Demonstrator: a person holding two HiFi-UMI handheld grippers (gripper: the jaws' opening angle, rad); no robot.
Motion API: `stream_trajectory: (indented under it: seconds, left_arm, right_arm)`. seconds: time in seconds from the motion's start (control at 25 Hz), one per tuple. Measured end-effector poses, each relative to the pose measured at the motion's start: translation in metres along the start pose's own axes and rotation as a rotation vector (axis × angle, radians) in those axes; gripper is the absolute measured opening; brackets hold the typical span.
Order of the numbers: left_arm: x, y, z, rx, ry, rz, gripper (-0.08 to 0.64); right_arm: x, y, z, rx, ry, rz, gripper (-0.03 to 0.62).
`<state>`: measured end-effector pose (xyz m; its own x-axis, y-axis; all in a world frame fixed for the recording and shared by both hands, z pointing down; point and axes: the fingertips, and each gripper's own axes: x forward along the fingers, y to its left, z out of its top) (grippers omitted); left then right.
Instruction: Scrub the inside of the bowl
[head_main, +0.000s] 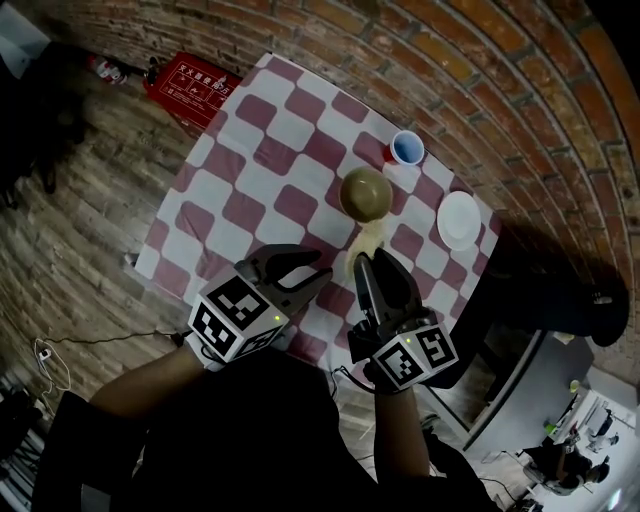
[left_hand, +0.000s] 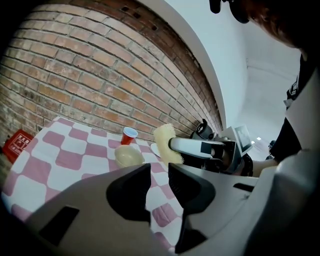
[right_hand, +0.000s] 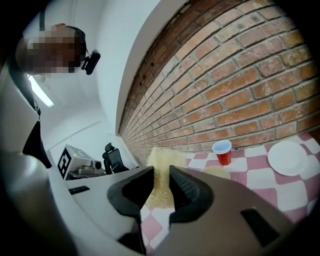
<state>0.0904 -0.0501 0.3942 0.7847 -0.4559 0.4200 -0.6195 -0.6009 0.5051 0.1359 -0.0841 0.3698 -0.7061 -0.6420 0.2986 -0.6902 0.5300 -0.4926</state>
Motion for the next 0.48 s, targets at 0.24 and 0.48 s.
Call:
stream_trajectory:
  seconds: [0.24,0.48]
  left_arm:
    - [-0.0022,0.0039,0.0087,0.012,-0.017,0.008,0.118]
    - [-0.0022,0.0055,0.0056,-0.003,-0.013,0.011,0.118]
  right_arm:
    - [0.0049,0.0077,0.0017,-0.017,-0.005,0.012,0.11]
    - [0.0049,0.0091,-0.0001,-0.011,0.002,0.022,0.11]
